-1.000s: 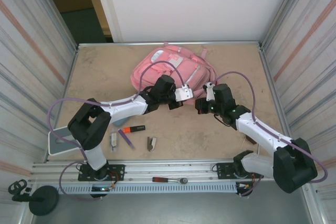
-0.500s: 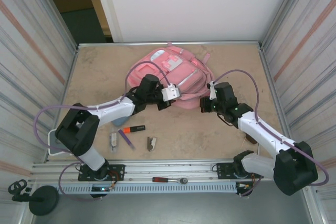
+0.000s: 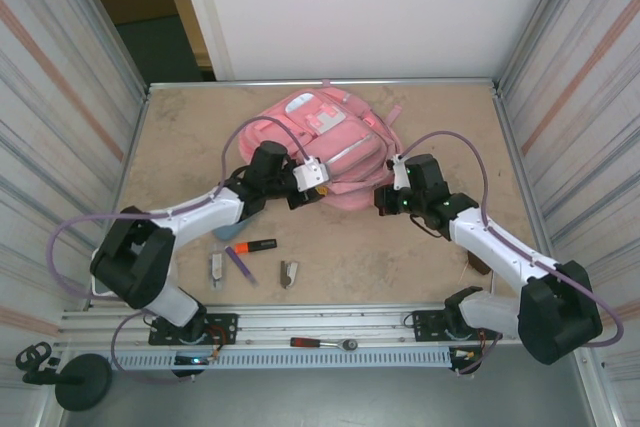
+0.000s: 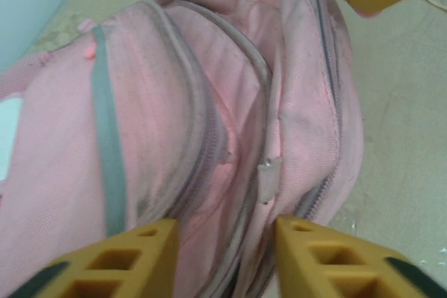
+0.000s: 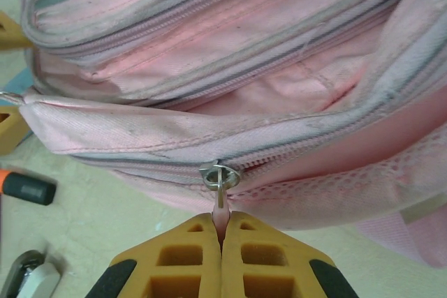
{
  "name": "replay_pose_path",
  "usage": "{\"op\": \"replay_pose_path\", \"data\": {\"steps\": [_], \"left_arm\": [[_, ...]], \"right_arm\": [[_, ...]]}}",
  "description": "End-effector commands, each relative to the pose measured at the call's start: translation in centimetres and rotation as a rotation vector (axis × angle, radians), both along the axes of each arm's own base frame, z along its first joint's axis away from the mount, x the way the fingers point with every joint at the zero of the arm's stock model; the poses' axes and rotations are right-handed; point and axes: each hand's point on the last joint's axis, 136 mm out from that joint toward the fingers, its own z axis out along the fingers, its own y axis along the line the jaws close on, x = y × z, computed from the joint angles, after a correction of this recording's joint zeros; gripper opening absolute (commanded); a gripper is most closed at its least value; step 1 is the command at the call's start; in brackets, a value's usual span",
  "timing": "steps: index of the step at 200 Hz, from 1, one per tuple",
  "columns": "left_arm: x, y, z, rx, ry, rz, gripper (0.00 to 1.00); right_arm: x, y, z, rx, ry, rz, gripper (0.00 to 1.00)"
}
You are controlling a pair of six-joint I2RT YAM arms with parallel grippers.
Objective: Pack books, pencil case, and school supplies into a backpack
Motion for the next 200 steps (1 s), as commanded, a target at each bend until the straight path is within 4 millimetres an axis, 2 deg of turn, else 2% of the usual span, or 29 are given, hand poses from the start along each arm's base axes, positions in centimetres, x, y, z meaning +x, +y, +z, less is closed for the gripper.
{"op": "replay_pose_path", "data": {"steps": [1, 29, 73, 90, 111, 134, 160, 182, 200], "left_arm": [[-1.0, 0.1, 2.3, -0.006, -0.094, 0.026, 0.51], [-2.8, -1.4, 2.4, 0.046, -0.139, -0.024, 0.57], [-2.4, -3.8, 1.0, 0.091, -0.133, -0.077, 0.57], [-1.8, -4.1, 0.4, 0.104, -0.137, -0.07, 0.55], [-0.9, -4.0, 0.0, 0.125, -0.155, -0.048, 0.43], [-0.4, -3.3, 0.2, 0.12, -0.14, -0.029, 0.23], [-0.3, -2.0, 1.4, 0.071, -0.119, -0.005, 0.07], [-0.2, -0.6, 2.4, 0.008, -0.122, 0.018, 0.03], [0.4, 0.8, 2.9, -0.033, -0.118, 0.048, 0.03]], "right_arm": [[0.2, 2.8, 3.3, 0.103, -0.063, 0.083, 0.0], [-0.1, 4.2, 4.5, 0.126, -0.084, 0.13, 0.0], [-0.6, 5.5, 5.9, 0.167, -0.107, 0.167, 0.0], [-1.0, 5.6, 6.0, 0.172, -0.11, 0.176, 0.0], [-1.3, 5.2, 5.7, 0.159, -0.114, 0.175, 0.0], [-1.2, 3.7, 4.4, 0.094, -0.097, 0.139, 0.0], [-0.3, -0.2, 2.0, -0.086, -0.049, 0.013, 0.0], [0.5, -2.8, 0.8, -0.204, -0.018, -0.081, 0.0], [1.1, -3.5, 0.2, -0.233, 0.002, -0.121, 0.0]]}}
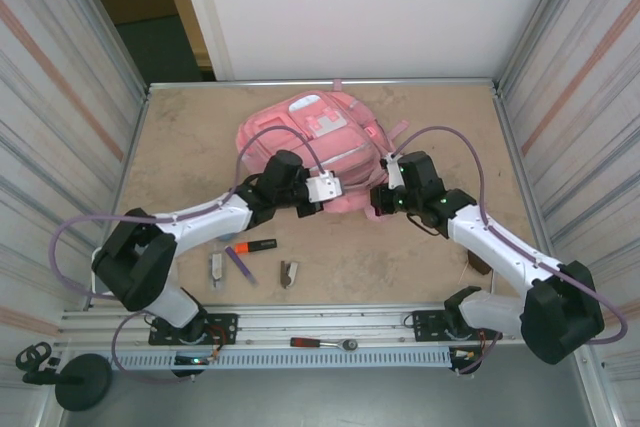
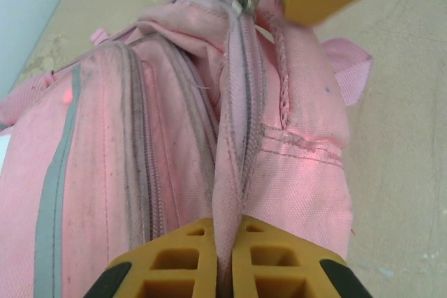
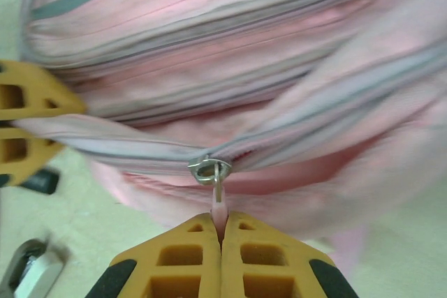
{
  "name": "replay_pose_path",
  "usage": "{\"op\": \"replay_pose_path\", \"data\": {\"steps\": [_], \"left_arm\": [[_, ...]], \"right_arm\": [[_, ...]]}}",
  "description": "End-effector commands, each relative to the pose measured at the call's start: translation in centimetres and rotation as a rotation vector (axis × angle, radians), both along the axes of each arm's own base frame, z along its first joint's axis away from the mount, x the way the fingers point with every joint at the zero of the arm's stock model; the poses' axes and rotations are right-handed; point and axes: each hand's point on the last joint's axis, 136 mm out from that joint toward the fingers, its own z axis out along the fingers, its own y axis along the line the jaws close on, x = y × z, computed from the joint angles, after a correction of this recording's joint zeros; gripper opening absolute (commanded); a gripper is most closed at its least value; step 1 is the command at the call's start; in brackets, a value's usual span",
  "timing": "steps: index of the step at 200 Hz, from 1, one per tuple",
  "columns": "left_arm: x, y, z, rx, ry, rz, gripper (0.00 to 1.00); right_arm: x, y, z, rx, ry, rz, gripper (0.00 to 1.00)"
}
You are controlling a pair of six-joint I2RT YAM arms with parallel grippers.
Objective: Pack books, pencil case, and school supplies into a backpack
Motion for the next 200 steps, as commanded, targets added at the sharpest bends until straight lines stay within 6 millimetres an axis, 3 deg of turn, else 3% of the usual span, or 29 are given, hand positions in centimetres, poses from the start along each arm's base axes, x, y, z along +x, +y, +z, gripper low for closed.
{"op": "replay_pose_path", "data": {"steps": [1, 21, 39, 57, 74, 102, 136, 200], "left_arm": [[2.1, 2.6, 3.7, -0.111, -0.061, 0.097, 0.03], [3.1, 4.1, 3.9, -0.139, -0.061, 0.142, 0.04], [4.0, 5.6, 3.5, -0.139, -0.061, 0.193, 0.06], [3.9, 6.0, 3.0, -0.099, -0.047, 0.208, 0.16], [2.5, 5.1, 3.0, -0.07, -0.026, 0.192, 0.37], [0.0, 3.0, 4.5, -0.095, -0.058, 0.123, 0.51], [-0.8, 0.6, 4.5, -0.109, -0.028, 0.065, 0.54], [-0.1, -2.3, 0.0, -0.002, 0.086, 0.02, 0.52]], "right_arm": [[1.1, -3.5, -1.0, -0.147, 0.019, -0.125, 0.0], [1.6, -2.9, -1.3, -0.13, 0.036, -0.131, 0.0], [1.6, -1.2, -1.2, -0.077, 0.03, -0.09, 0.0], [1.5, 1.0, -0.4, -0.005, 0.004, -0.03, 0.0], [1.2, 2.8, 0.4, 0.062, -0.019, 0.022, 0.0], [1.0, 4.5, 1.8, 0.121, -0.053, 0.075, 0.0], [0.8, 5.1, 2.7, 0.155, -0.079, 0.1, 0.0], [0.5, 4.0, 0.7, 0.122, -0.048, 0.062, 0.0]]}}
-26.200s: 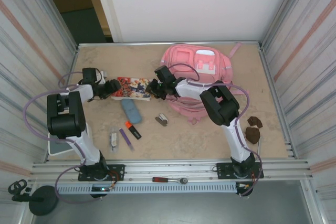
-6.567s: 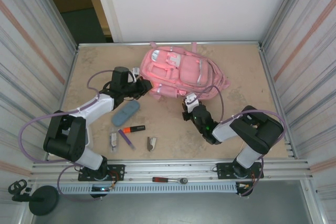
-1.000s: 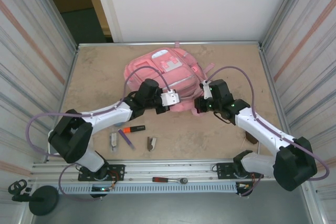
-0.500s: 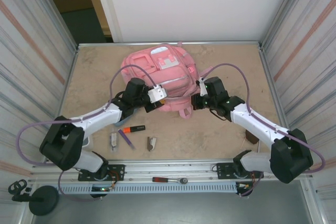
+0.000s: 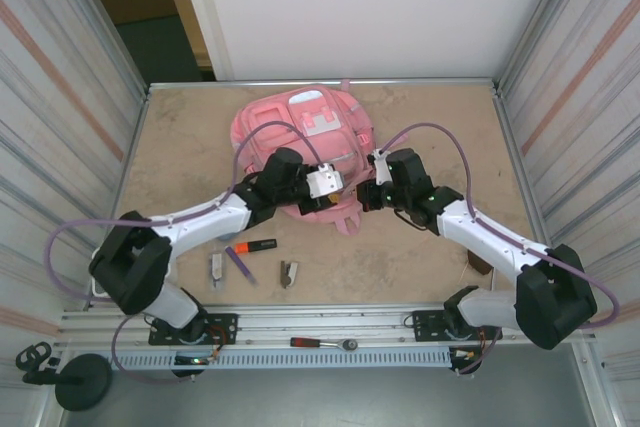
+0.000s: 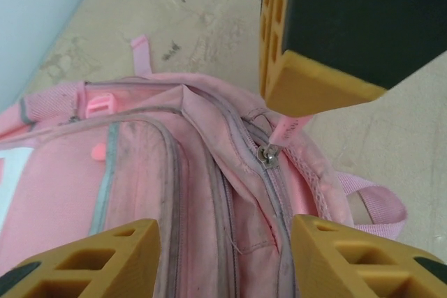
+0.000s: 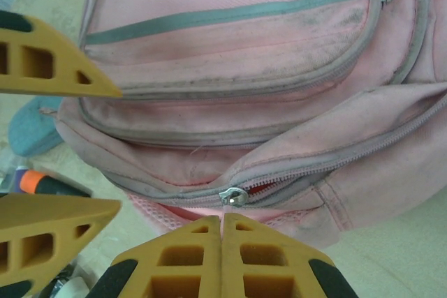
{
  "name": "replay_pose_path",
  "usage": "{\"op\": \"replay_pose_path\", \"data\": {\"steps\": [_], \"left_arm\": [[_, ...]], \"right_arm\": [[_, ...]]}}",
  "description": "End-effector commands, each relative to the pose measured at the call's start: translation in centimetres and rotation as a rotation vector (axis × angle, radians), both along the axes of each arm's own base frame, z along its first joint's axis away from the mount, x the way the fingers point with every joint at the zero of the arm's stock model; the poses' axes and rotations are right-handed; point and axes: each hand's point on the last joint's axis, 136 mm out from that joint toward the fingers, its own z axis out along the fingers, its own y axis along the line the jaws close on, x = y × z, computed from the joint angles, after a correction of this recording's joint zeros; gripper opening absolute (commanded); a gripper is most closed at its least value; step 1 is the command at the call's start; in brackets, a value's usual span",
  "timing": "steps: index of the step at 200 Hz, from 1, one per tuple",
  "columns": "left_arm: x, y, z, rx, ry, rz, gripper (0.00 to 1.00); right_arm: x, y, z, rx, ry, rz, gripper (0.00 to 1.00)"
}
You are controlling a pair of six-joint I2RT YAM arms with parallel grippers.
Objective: Pack books, pencil case, and school supplies into a backpack
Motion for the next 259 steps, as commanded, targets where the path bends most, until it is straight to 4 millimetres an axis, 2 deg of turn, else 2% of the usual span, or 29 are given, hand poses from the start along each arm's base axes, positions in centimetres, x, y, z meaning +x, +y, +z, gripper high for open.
{"op": "replay_pose_path", "data": {"steps": [1, 40, 89, 111, 144, 176, 192, 214, 231, 243, 259], "left_arm": [[0.0, -1.0, -0.9, 0.026, 0.046, -0.014, 0.52], [-0.3, -1.5, -3.6, 0.076, 0.14, -0.019, 0.5], [-0.8, -0.8, -6.3, 0.136, 0.208, -0.007, 0.45], [-1.4, -0.8, -6.8, 0.141, 0.242, -0.023, 0.43], [-1.9, -1.3, -6.5, 0.096, 0.283, -0.037, 0.48], [-1.5, -1.0, -7.4, 0.129, 0.294, -0.015, 0.46], [-1.2, -0.7, -8.0, 0.158, 0.306, 0.001, 0.4], [-1.0, -0.8, -8.0, 0.162, 0.325, 0.003, 0.2], [-1.1, -1.2, -7.5, 0.134, 0.344, -0.008, 0.09], [-1.2, -1.5, -7.0, 0.11, 0.354, -0.017, 0.05], [-1.2, -1.7, -6.5, 0.086, 0.362, -0.021, 0.02]], "right_arm": [[0.0, 0.0, 0.5, 0.04, -0.013, -0.016, 0.0], [0.5, -0.4, -1.1, 0.034, 0.022, -0.053, 0.0], [0.5, -0.8, -3.8, 0.042, 0.069, -0.079, 0.0], [0.6, -1.0, -4.7, 0.038, 0.08, -0.086, 0.0], [0.4, -1.3, -5.7, 0.032, 0.096, -0.091, 0.0], [0.4, -1.7, -6.1, 0.023, 0.098, -0.093, 0.0], [0.3, -1.7, -6.3, 0.029, 0.097, -0.087, 0.0], [0.1, -1.8, -6.9, 0.024, 0.107, -0.07, 0.0], [-0.1, -1.7, -7.5, 0.027, 0.118, -0.054, 0.0], [-0.3, -1.5, -7.7, 0.035, 0.122, -0.04, 0.0], [-0.5, -1.2, -7.9, 0.046, 0.124, -0.017, 0.07]]}}
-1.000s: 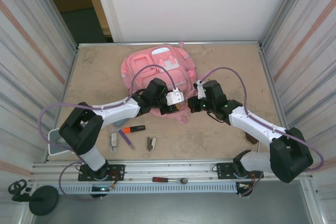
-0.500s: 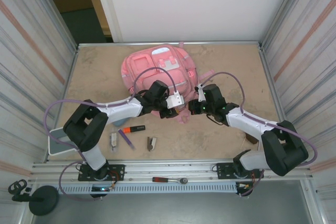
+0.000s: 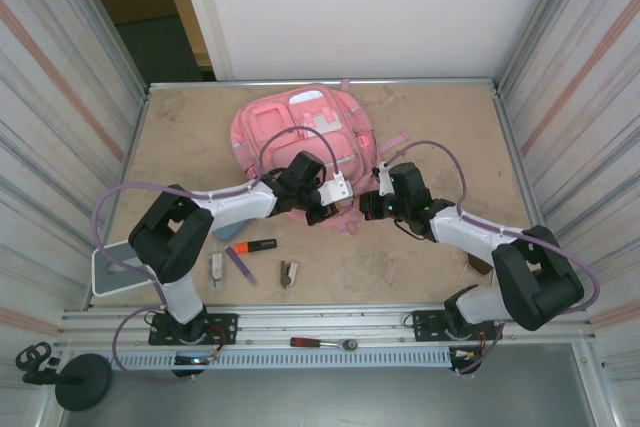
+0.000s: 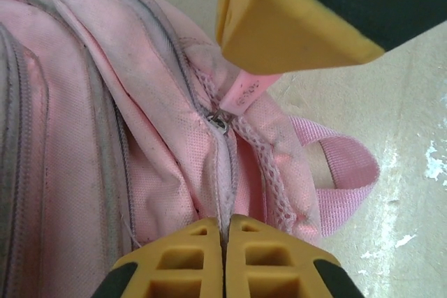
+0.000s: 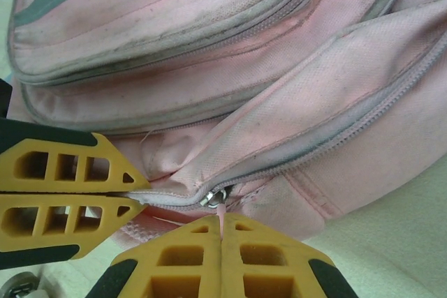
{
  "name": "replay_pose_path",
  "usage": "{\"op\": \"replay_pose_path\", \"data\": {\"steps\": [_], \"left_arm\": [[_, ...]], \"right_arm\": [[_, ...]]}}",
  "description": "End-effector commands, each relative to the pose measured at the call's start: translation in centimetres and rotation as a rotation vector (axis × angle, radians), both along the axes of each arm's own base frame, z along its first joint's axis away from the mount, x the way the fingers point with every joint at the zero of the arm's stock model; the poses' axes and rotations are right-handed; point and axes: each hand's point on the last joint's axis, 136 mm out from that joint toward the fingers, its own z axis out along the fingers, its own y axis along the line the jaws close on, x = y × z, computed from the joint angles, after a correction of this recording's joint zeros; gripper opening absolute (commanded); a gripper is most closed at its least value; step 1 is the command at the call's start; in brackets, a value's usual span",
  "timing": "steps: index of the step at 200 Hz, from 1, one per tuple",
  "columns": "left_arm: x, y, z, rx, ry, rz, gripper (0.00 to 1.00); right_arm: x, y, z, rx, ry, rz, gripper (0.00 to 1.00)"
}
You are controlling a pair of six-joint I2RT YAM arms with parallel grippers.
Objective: Pack books, pencil case, and school supplies into a backpack
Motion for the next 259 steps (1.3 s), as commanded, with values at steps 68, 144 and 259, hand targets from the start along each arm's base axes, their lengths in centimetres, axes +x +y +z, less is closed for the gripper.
{"op": "replay_pose_path", "data": {"steps": [68, 144, 259], "left_arm": [[-0.2, -1.2, 2.2, -0.086, 0.046, -0.017, 0.0], [-0.1, -1.3, 2.5, -0.095, 0.041, -0.017, 0.0], [0.4, 0.0, 3.5, -0.129, 0.034, 0.006, 0.0]], "right_arm": [[-1.0, -0.1, -3.2, -0.013, 0.042, 0.046, 0.15], [-1.3, 0.2, -3.5, 0.003, 0.029, 0.065, 0.2], [-1.1, -0.8, -4.1, -0.051, 0.015, 0.037, 0.09]]}}
